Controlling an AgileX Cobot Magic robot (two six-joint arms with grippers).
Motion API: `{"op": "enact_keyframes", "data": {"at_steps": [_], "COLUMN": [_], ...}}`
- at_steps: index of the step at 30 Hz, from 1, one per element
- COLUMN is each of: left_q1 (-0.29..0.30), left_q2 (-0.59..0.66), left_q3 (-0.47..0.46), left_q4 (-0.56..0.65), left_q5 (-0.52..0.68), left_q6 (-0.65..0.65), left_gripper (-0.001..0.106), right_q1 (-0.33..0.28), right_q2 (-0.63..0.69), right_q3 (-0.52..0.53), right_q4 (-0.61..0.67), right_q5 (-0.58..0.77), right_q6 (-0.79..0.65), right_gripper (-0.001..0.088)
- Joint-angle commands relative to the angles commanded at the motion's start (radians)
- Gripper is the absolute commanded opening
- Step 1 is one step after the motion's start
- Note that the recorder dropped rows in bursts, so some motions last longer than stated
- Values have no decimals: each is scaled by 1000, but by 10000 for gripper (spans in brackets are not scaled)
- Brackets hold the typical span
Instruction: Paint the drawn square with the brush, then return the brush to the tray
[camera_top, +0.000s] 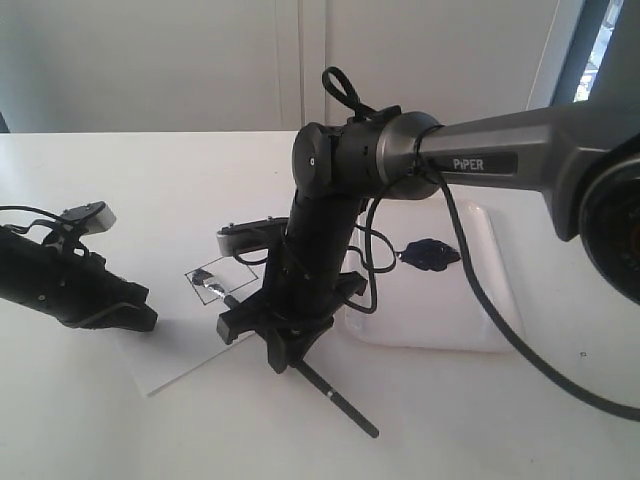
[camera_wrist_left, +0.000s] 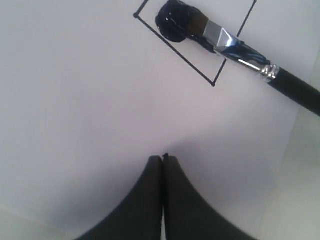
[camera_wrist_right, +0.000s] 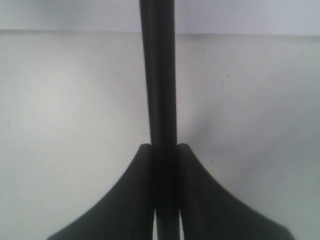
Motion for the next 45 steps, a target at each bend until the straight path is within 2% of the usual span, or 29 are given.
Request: {"op": "enact_keyframes", "data": {"at_steps": [7,24,45], "left_q1": [0,0,0], "left_q2": [0,0,0], "left_q3": [0,0,0], "left_q4": [-4,-4,-4], "left_q5": [-2,-4,2], "left_q6": [0,0,0], "left_gripper": [0,0,0], "right_q1": [0,0,2], "right_q2": [0,0,-29], "right_q3": [0,0,0], "right_q4": [-78,-104,18], "right_q5": [7,-16,-2], "right_q6": [65,132,57], "right_gripper": [0,0,0]}}
